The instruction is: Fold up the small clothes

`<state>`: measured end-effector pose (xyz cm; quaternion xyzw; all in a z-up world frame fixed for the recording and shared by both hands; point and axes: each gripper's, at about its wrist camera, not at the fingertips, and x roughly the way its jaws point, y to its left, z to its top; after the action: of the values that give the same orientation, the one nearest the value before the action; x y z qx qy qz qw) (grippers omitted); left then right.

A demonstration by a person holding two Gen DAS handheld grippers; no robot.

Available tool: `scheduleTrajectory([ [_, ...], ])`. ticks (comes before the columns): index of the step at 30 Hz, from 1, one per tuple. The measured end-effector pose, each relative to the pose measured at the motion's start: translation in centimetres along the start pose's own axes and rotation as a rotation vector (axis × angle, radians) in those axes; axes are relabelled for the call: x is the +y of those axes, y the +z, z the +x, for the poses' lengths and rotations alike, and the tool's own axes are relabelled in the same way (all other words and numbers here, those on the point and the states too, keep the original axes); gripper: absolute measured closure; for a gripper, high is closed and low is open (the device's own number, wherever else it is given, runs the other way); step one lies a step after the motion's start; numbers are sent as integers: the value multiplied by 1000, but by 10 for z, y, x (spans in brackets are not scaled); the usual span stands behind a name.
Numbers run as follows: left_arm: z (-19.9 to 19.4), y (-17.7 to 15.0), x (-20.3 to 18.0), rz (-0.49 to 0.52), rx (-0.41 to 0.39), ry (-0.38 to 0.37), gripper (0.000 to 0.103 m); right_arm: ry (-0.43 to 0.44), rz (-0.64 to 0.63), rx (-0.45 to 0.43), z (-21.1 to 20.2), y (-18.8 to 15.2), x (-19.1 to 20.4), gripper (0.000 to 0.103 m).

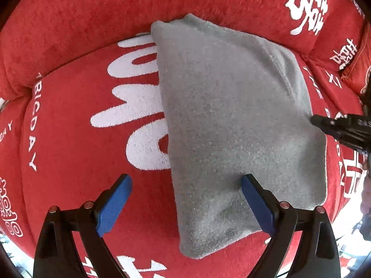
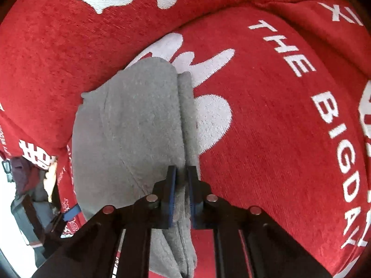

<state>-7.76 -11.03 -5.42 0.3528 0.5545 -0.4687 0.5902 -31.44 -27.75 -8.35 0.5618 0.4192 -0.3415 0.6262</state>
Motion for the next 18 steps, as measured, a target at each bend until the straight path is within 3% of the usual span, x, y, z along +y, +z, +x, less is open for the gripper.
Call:
scheduleTrajectory([
  [7,2,2,5,2,4,2,7,2,38,-18,-22,-17,0,83],
  [9,2,2,2,6,6,4,7,-2,54,-15,-25,-23,-3,77],
  [11,1,3,-3,9,9,4,7,-3,70,-13,-28,-29,-7,61],
  [18,2,5,-6,6,19,2,7,1,97,2,-28,-38,-13,60],
])
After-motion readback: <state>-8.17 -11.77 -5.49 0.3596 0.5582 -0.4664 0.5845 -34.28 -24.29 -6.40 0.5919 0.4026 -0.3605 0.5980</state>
